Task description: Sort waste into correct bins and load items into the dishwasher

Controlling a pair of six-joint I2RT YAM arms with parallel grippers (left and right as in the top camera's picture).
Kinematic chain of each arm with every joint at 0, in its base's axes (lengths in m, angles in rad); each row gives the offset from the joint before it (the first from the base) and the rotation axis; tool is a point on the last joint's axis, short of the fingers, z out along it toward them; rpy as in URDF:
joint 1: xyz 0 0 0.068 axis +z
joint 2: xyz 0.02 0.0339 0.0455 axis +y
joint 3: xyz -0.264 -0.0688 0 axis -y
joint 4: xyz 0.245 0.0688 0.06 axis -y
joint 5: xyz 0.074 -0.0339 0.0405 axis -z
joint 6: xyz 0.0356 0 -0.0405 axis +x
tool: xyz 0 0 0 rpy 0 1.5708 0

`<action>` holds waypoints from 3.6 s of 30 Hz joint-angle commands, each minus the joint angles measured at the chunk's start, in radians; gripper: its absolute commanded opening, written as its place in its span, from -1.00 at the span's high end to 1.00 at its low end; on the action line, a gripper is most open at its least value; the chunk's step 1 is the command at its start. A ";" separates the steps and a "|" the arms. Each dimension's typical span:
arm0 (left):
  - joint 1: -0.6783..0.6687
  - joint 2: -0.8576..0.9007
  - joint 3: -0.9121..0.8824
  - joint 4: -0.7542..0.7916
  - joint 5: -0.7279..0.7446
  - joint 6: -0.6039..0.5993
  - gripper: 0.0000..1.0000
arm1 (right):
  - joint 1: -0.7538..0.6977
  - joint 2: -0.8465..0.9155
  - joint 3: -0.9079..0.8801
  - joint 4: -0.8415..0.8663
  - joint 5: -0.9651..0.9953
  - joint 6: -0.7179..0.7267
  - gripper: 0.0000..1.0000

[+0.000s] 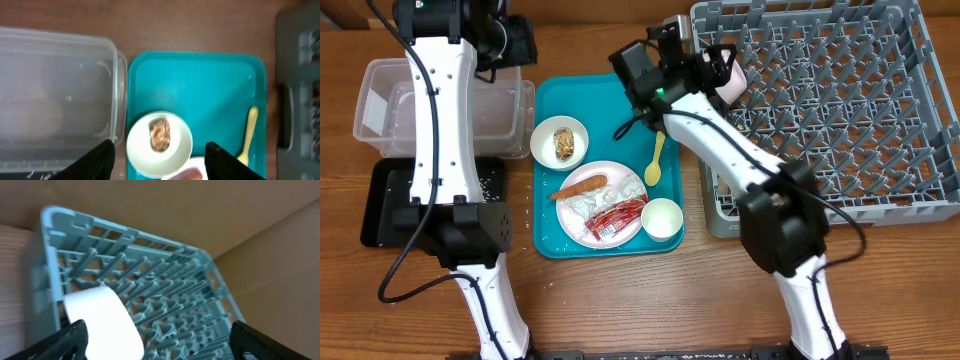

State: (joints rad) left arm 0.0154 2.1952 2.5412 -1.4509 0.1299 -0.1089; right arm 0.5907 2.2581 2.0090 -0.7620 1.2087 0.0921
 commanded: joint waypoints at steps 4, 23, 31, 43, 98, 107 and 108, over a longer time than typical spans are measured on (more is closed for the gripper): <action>-0.010 -0.069 0.014 -0.149 -0.006 0.118 -0.21 | -0.007 -0.342 0.041 -0.179 -0.474 0.178 -0.94; -0.257 -0.071 -0.568 0.115 -0.057 -0.016 -0.15 | -0.476 -0.517 0.040 -0.655 -1.178 0.200 -1.00; -0.264 -0.071 -0.784 0.394 -0.098 -0.107 -0.01 | -0.495 -0.517 0.039 -0.669 -1.177 0.189 -0.98; -0.265 -0.071 -0.873 0.517 -0.148 -0.124 0.50 | -0.495 -0.517 0.039 -0.669 -1.177 0.189 -0.91; 0.686 -0.507 -1.288 0.349 0.975 0.380 0.92 | -0.495 -0.517 0.039 -0.714 -1.174 0.193 -0.88; 0.835 -0.328 -1.387 0.378 1.415 0.542 0.92 | -0.495 -0.517 0.039 -0.727 -1.174 0.193 -0.87; 0.842 -0.301 -1.388 0.369 1.445 0.524 0.92 | -0.495 -0.517 0.039 -0.729 -1.173 0.193 -0.86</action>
State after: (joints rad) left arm 0.8410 1.8320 1.1671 -1.0752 1.3312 0.3546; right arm 0.0982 1.7439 2.0468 -1.4891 0.0334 0.2871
